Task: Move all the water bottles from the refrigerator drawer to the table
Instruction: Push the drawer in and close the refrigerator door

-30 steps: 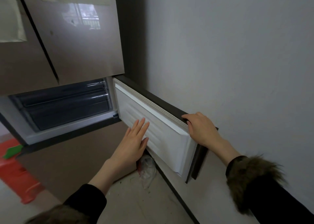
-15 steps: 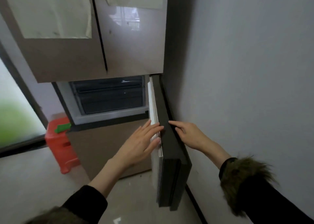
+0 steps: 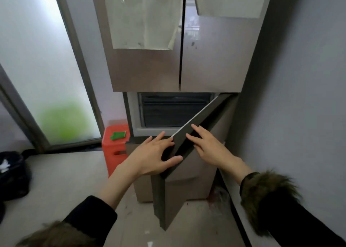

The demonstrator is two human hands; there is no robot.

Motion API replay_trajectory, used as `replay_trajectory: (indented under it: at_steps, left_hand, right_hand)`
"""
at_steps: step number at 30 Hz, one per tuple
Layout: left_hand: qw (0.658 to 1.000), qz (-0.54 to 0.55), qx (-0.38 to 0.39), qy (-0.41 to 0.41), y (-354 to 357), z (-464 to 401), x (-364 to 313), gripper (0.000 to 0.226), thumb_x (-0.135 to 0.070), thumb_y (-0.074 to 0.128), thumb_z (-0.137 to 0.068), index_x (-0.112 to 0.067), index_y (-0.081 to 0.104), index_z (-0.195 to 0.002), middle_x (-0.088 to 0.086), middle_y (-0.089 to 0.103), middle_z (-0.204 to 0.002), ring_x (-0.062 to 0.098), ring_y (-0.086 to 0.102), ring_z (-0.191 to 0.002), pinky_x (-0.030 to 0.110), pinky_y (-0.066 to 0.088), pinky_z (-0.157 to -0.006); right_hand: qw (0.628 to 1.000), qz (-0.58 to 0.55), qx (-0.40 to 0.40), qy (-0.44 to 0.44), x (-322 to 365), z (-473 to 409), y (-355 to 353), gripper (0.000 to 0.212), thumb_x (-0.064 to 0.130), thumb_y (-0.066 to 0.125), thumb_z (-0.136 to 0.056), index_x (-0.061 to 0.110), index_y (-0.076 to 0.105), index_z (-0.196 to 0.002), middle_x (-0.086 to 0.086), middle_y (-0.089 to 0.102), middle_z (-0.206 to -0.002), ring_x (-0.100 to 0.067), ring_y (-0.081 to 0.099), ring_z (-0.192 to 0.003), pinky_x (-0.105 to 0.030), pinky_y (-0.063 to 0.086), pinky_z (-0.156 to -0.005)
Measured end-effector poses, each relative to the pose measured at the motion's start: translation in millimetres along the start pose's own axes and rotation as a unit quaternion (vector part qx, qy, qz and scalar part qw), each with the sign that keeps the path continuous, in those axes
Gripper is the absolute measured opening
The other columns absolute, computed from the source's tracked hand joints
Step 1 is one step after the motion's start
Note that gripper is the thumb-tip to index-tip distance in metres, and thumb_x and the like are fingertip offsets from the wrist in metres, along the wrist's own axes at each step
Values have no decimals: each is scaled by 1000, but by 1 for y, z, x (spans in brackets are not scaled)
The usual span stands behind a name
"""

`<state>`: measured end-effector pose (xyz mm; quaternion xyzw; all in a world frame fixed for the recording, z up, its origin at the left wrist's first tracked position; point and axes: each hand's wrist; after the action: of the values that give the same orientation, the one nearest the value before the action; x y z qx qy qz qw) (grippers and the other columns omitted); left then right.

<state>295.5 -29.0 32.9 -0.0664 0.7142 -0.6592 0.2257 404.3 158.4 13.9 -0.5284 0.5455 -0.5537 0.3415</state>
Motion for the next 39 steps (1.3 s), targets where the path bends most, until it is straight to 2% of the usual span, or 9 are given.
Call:
replay_trajectory:
  at_steps: [5, 12, 19, 23, 26, 29, 31, 33, 39]
  left_hand:
    - [997, -70, -5, -41, 0, -2, 65, 77, -59, 41, -88, -25, 8, -149, -9, 1, -157, 10, -6, -145, 40, -1, -119]
    - [988, -85, -99, -79, -2, -37, 140, 62, -28, 43, -97, -22, 9, -149, -5, 5, -158, 18, -5, -145, 35, -5, -116]
    - [977, -92, -160, -108, -20, -89, 197, 60, -11, 48, -93, -20, 23, -147, -2, 18, -156, 20, 14, -144, 33, 4, -117]
    - [978, -104, -152, -98, -23, -120, 232, 68, 5, 44, -89, -17, 17, -148, 2, 13, -157, 17, 9, -145, 31, 0, -117]
    - [976, -128, -152, -92, -23, -141, 255, 72, 11, 40, -86, -17, 17, -148, 1, 12, -157, 16, 6, -146, 31, -3, -116]
    - [956, -193, -213, -61, -22, -156, 271, 68, 14, 51, -77, -13, 41, -139, 9, 30, -151, 26, 13, -144, 39, 2, -114]
    - [940, -231, -245, -44, -21, -163, 280, 62, 13, 67, -63, -11, 61, -119, 17, 44, -141, 35, 29, -137, 53, 19, -109]
    - [933, -244, -263, -36, -23, -170, 290, 56, 1, 76, -63, -14, 62, -116, 17, 39, -145, 36, 30, -137, 58, 23, -108]
    - [928, -257, -265, -52, -37, -195, 318, 95, -18, 79, -69, -17, 22, -146, 13, 16, -155, 31, 4, -144, 48, -3, -115]
  right_hand:
    - [997, 77, 22, 1, 28, -64, 23, 60, 35, 43, -96, 28, 15, -148, 5, 10, -157, -17, 4, -146, -43, 11, -118]
    - [994, 109, 0, -2, 49, -146, 38, 62, 38, 48, -94, 26, 19, -147, 2, 19, -155, -18, 8, -145, -44, 9, -117]
    - [991, 115, -54, -27, 50, -225, 52, 53, 34, 49, -94, 21, 33, -143, -3, 40, -141, -21, 32, -135, -43, 18, -115]
    - [985, 151, -67, -41, 41, -266, 60, 50, 35, 48, -94, 20, 37, -140, -4, 44, -135, -23, 37, -130, -44, 16, -115]
    - [973, 196, -105, -63, 36, -291, 66, 47, 34, 63, -85, 15, 54, -127, -8, 58, -118, -27, 51, -118, -48, 24, -112]
    - [954, 249, -158, -59, 30, -309, 71, 48, 37, 81, -65, 15, 69, -105, -9, 66, -105, -29, 60, -109, -55, 37, -101]
    - [942, 273, -179, -73, 28, -316, 72, 47, 38, 81, -63, 16, 70, -104, -12, 62, -119, -31, 53, -121, -60, 33, -102]
    - [933, 291, -196, -84, 27, -324, 70, 58, 41, 79, -64, 18, 64, -116, -15, 49, -138, -34, 41, -132, -63, 28, -104]
    - [931, 300, -207, -24, 26, -345, 73, 107, 48, 77, -65, 21, 14, -148, -11, 1, -157, -29, 0, -144, -60, 9, -111]
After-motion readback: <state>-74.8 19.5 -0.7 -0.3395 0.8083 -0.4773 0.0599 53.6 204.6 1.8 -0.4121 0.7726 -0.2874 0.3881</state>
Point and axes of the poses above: each hand's wrist, its own z-axis away from the middle knuckle, its own y-axis out of the palm, x = y × z
